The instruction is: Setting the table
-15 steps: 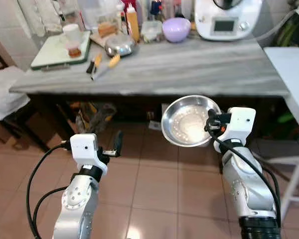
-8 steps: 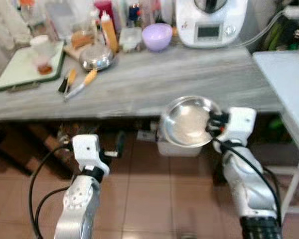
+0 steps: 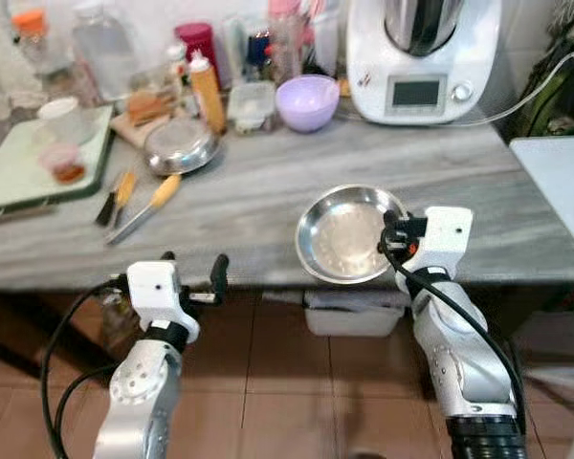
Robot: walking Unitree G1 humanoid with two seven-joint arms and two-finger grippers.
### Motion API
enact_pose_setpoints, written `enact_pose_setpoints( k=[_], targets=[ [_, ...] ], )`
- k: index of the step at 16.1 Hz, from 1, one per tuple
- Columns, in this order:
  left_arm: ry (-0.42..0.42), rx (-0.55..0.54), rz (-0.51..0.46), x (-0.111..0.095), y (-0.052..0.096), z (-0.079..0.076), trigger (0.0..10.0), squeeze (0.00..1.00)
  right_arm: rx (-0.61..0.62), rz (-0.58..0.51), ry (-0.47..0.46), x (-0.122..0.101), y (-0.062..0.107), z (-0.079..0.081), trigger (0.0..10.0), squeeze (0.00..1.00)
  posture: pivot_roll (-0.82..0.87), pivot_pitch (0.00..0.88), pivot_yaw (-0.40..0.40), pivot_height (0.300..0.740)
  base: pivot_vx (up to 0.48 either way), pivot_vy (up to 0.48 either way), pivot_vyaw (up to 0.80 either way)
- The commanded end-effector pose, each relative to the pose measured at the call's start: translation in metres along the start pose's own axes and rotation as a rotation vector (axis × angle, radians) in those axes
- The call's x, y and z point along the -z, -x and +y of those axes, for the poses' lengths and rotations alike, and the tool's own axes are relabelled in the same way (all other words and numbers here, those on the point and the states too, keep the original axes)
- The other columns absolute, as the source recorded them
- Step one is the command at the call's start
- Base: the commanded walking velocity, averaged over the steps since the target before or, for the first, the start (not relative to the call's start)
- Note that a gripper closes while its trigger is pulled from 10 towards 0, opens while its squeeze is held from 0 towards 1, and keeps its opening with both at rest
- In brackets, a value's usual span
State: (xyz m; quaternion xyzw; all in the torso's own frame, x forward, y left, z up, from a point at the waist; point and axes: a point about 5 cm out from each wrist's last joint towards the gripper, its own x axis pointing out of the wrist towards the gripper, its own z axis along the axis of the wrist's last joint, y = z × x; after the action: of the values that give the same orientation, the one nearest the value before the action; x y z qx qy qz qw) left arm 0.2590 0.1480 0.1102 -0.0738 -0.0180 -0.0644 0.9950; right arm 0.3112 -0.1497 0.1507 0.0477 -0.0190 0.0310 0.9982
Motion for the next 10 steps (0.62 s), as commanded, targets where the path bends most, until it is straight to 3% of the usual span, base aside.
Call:
enact_pose_setpoints(
  k=[1,2,6,10],
  targets=[
    [-0.014,-0.002,0.001,-0.002,0.001,0.002,10.0,0.0,0.005,-0.025,0.0,-0.006,0.0,0.0,10.0,0.0,-0.11,0.097,0.086,0.74,0.48,0.0,0.0],
    [-0.009,0.0,0.003,-0.001,0.002,0.002,10.0,0.0,0.004,-0.025,0.0,-0.006,0.0,0.0,10.0,0.0,-0.11,0.097,0.086,0.74,0.48,0.0,0.0],
    [0.012,0.066,0.012,0.001,0.006,-0.005,10.0,0.0,0.005,-0.021,-0.002,-0.004,0.0,0.001,10.0,0.0,-0.11,0.096,0.088,0.74,0.0,0.0,0.0],
    [0.033,0.157,0.078,0.009,0.026,-0.003,10.0,0.0,-0.007,-0.005,-0.014,-0.001,0.001,0.003,10.0,0.0,-0.1,0.105,0.086,0.74,0.0,0.0,0.0]
  ],
)
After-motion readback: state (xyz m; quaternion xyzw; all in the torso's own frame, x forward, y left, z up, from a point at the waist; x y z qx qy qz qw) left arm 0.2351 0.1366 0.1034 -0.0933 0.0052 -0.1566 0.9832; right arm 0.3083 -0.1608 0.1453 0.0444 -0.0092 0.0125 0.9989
